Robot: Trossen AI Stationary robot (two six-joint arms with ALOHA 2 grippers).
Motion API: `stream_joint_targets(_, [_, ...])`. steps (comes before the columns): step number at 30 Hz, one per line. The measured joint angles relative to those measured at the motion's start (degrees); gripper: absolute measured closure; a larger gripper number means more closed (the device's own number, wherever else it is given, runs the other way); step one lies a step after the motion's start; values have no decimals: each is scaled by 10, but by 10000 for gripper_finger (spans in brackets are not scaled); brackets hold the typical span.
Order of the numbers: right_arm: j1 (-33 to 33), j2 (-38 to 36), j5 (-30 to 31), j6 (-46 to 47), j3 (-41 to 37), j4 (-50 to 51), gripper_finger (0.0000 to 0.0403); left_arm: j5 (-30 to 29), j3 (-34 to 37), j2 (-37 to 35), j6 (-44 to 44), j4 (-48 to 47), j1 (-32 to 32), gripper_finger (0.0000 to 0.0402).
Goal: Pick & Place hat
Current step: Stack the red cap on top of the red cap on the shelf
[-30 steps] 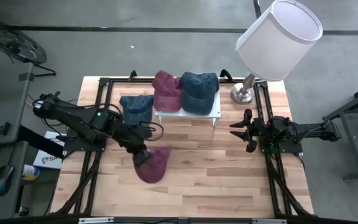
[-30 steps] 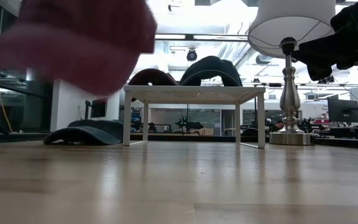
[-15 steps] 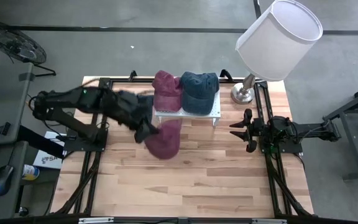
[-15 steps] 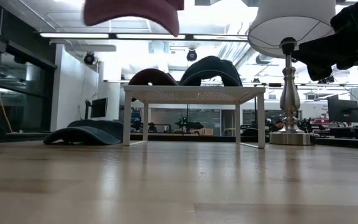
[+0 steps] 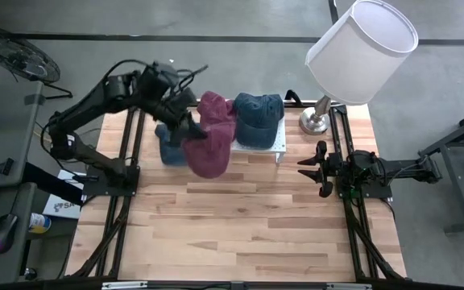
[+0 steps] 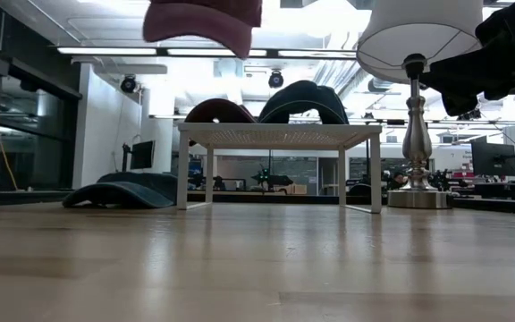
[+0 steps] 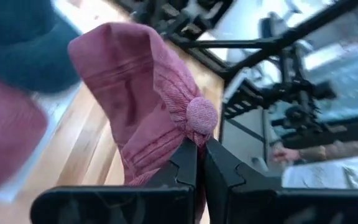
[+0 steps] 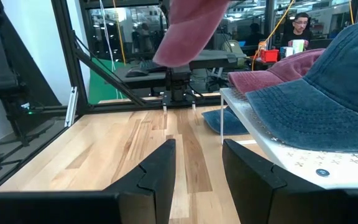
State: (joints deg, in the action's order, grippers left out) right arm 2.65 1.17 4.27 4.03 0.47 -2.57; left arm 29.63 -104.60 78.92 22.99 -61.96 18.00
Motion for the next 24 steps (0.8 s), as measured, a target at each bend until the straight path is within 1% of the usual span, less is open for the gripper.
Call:
stream_joint_targets(3, [0, 0, 0, 0, 0, 0, 276, 61, -15, 22, -44, -7, 43, 400])
stream_joint_targets(7, [0, 2, 0, 0, 0, 1, 276, 117, -31, 49, -75, -8, 88, 400])
stream_joint_targets(10, [0, 3, 0, 0, 0, 1, 276, 149, -34, 56, -89, -15, 111, 400])
stream_joint_targets(21, [0, 3, 0, 0, 0, 1, 276, 212, -34, 52, -127, -17, 178, 400])
stream_joint_targets(24, [0, 3, 0, 0, 0, 1, 276, 213, -34, 52, -141, -17, 191, 400])
